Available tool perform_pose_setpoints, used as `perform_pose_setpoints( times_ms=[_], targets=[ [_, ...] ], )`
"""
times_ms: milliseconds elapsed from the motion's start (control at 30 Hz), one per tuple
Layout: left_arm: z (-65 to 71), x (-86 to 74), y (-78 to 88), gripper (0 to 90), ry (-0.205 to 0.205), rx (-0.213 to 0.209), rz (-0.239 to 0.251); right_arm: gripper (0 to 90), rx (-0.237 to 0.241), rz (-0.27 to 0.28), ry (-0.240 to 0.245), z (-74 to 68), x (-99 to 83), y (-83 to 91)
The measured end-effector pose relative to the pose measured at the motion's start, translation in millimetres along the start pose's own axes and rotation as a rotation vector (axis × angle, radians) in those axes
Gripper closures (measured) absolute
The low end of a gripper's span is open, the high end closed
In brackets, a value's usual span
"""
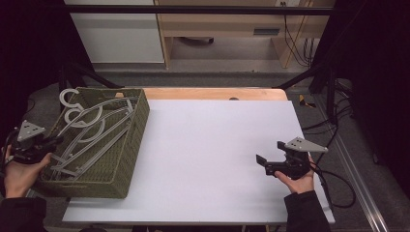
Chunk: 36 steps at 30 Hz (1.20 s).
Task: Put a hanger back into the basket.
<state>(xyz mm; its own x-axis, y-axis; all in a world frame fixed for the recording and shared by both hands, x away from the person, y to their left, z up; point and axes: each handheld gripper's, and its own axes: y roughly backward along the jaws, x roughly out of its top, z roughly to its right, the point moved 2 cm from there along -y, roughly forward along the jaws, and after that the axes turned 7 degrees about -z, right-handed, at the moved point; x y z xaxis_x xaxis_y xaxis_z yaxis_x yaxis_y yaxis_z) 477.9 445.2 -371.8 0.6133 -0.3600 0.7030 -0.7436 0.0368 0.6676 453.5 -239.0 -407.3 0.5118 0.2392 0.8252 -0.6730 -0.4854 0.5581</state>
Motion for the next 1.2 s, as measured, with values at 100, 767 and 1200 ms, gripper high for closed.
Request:
perform_pose_setpoints(
  times_ms=[100,767,1200],
  targets=[
    [-1.2,-1.0,-3.4,81.6,0.009,-0.007,-0.043,5.1,0.001,-0.001,-0.004,-0.5,0.0,-0.2],
    [6.0,-2.7,-25.3,80.2,-0.079,0.111,-0.321,4.9,-0.001,0.001,-0.008,-0.7,0.1,1.3],
    [-2.5,-5.8,-13.7,60.7,0.019,0.023,-0.227,4.9,0.000,0.001,-0.001,-0.6,-0.1,0.6]
  ],
)
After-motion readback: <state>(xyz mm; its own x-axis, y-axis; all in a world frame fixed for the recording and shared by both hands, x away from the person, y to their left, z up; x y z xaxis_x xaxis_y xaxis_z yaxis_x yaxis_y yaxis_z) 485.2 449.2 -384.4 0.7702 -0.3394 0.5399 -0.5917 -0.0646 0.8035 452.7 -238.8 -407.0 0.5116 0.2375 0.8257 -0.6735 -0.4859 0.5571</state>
